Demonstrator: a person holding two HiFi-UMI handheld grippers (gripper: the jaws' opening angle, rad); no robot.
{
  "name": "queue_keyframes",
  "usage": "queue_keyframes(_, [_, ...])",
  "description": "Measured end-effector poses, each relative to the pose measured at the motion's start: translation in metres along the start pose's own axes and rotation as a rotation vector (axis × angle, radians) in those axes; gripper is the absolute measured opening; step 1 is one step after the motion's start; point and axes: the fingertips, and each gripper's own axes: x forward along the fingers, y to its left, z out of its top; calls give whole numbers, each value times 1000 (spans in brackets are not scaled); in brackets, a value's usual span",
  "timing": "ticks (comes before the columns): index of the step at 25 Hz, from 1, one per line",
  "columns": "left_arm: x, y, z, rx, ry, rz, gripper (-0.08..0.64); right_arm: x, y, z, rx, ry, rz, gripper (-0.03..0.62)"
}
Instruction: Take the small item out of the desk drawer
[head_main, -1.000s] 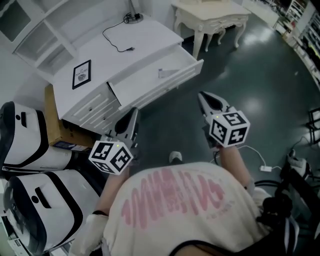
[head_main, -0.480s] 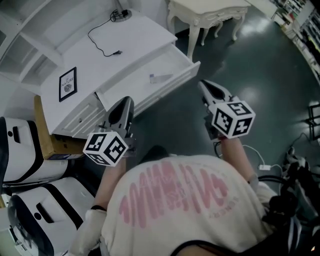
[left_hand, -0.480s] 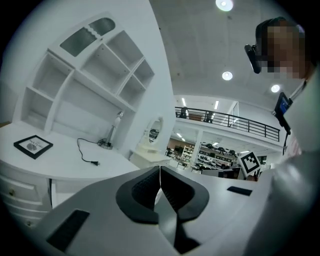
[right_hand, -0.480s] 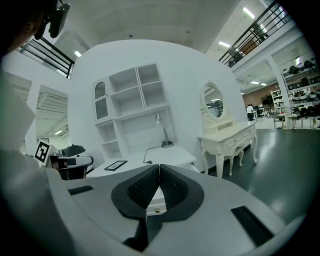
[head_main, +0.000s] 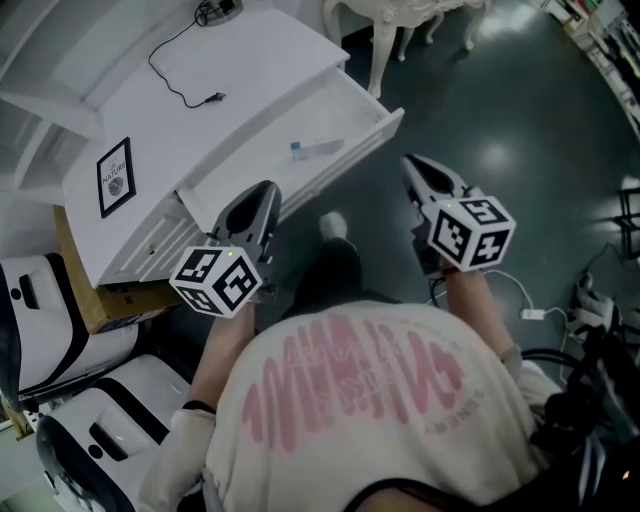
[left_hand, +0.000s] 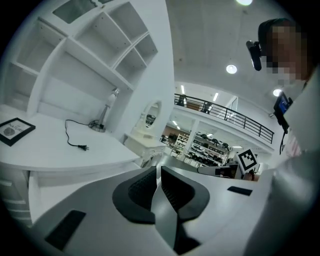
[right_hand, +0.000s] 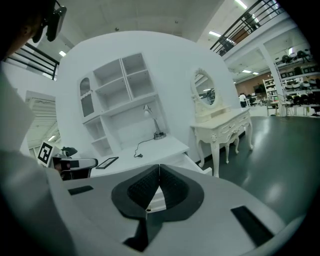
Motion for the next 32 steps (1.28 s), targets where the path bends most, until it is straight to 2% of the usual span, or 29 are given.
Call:
queue_keyframes(3, [30, 11, 0, -4, 38, -20, 45, 20, -15, 3, 16, 21, -4, 17])
queue_keyframes(6, [64, 23, 0, -10, 88, -43, 136, 45, -34, 6, 36, 42, -9, 17])
queue_keyframes(9, [96, 34, -6, 5, 151, -69, 162, 68, -54, 10, 61, 56, -19, 17])
queue_keyframes(12, [127, 52, -23, 41, 259, -90, 207, 89, -72, 13, 83, 75, -32, 18])
queue_keyframes(15, [157, 74, -48, 83, 402, -109, 241, 109, -89, 18, 103, 100, -44, 18])
queue_keyframes(20, [188, 104, -88, 129, 599, -120, 258, 133, -114, 24, 140, 118, -67, 18])
queue_keyframes(24, [192, 116, -115, 240, 748, -148, 264, 140, -125, 28, 158, 121, -87, 17])
queue_keyframes(26, [196, 121, -124, 280, 796, -158, 264, 143, -133, 26, 174, 125, -98, 18])
queue_keyframes(32, [205, 131, -151, 331, 912, -178, 264, 159, -147, 11, 243, 157, -95, 17])
